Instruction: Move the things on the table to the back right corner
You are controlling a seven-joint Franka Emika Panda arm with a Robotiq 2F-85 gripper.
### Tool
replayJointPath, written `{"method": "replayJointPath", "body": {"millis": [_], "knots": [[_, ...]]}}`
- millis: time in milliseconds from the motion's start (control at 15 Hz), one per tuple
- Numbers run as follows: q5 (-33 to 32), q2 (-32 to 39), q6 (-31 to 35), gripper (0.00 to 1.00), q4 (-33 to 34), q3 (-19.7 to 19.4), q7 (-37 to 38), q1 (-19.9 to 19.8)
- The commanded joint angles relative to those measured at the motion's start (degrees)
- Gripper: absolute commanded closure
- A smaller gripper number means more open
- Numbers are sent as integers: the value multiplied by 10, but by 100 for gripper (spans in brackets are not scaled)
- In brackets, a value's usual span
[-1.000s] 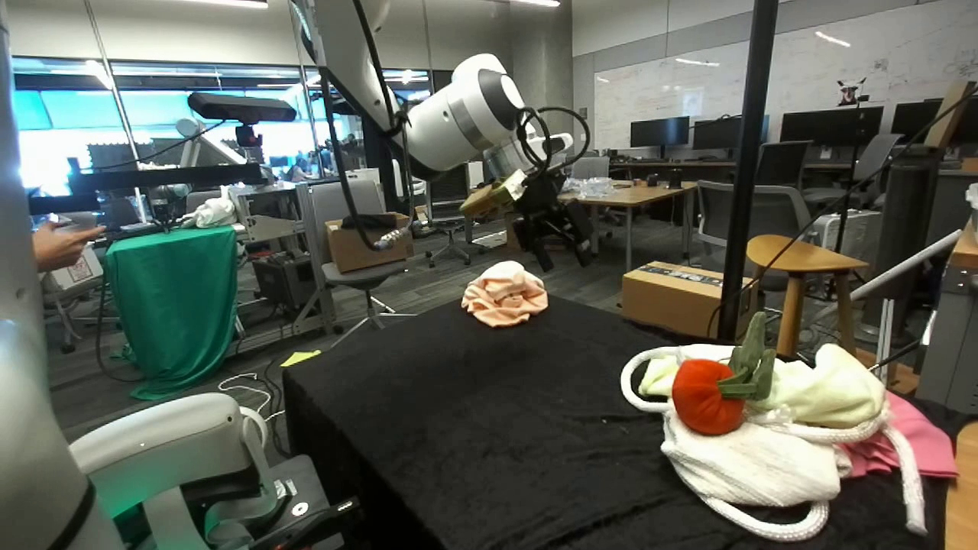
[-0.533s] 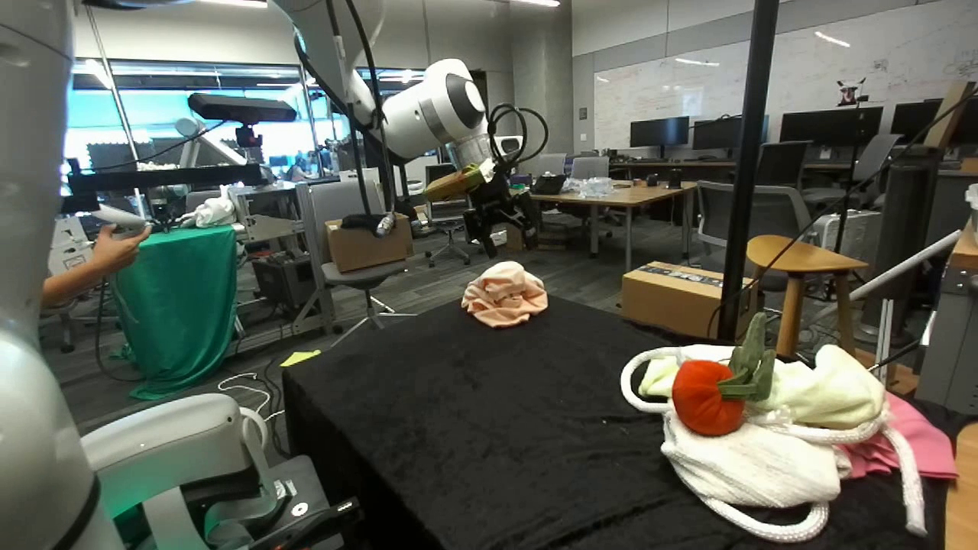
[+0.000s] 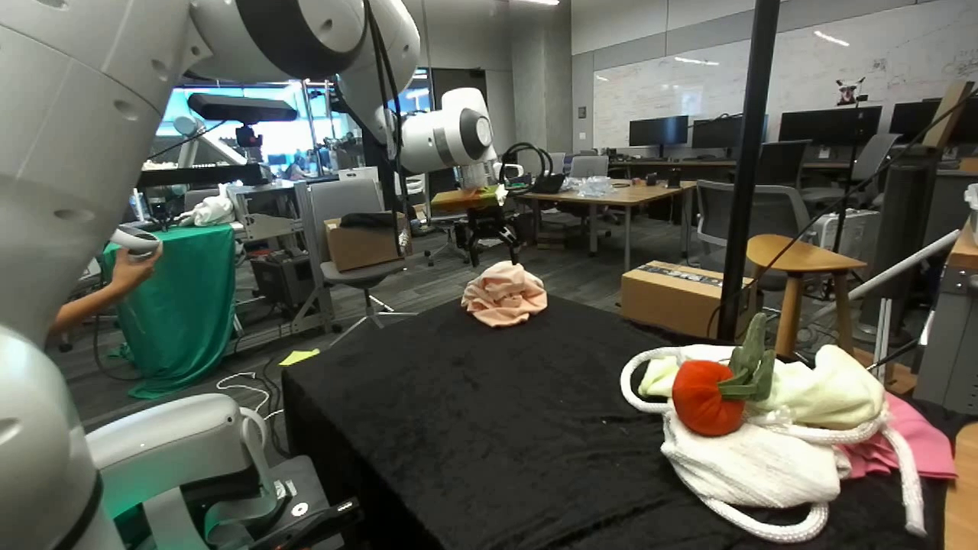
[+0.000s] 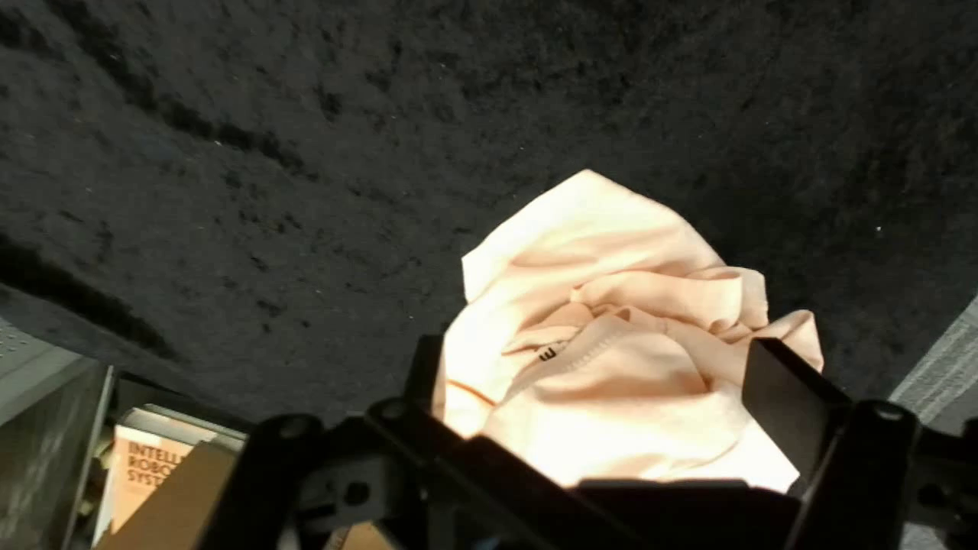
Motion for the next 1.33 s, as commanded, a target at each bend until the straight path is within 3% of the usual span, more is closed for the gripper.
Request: {"method": "replayJointPath", "body": {"millis": [0,200,467,800,1067,1267], "knots": [[56,59,-23,0,82,16,-101,-10],[97,93,-40,0,121,30,-181,-19],[135,128,-46,0,168,35,-225,-24],[130,158,6,0,193,13,-188,-11],[100,163,101,0,167,-9,-147,2],[81,168,136,0,156,-24,-131,16]]}}
